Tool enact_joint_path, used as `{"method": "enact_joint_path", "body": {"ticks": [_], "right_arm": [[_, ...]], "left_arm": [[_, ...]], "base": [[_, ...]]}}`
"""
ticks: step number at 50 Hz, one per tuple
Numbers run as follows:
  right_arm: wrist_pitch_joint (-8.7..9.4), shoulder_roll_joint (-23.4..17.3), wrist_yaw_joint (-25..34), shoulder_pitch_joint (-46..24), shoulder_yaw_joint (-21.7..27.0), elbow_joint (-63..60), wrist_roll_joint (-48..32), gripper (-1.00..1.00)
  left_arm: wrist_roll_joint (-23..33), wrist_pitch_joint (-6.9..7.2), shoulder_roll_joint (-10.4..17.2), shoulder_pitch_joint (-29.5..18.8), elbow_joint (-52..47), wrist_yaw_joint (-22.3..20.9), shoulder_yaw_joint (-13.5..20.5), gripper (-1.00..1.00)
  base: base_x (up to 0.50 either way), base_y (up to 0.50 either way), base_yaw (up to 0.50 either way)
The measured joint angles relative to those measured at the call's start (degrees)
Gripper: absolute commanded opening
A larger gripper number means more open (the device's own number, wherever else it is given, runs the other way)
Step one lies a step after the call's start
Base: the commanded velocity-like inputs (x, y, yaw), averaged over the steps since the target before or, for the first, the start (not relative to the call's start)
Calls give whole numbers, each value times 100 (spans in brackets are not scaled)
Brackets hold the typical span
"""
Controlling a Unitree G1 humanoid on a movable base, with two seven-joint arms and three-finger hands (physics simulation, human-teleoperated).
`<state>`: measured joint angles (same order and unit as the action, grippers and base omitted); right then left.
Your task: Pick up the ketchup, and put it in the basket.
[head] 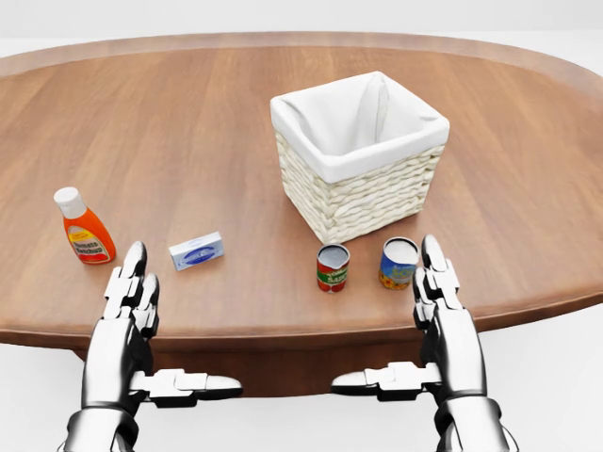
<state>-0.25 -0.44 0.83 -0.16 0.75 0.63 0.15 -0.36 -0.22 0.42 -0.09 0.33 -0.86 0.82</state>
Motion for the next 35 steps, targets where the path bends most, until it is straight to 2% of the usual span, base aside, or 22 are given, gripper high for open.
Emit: {"method": "enact_joint_path", "body": {"ticks": [18,25,32,35], "right_arm": [[-7,-50,128,6,62,29,-41,100],[176,-38,79,223,4,-537,-211,100],[525,-19,83,666,-180,-1631,-461,100],[525,-19,94,841,-266,-2065,-553,100]], "left_arm": [[-37,-7,55,6,-4,-121,100,100],[-49,186,47,212,-506,-167,79,100],[-64,522,26,622,-1502,-243,50,100],[-77,522,14,812,-1949,-284,46,100]], "base": [[0,0,0],[0,0,0],[0,0,0],[0,0,0]]}}
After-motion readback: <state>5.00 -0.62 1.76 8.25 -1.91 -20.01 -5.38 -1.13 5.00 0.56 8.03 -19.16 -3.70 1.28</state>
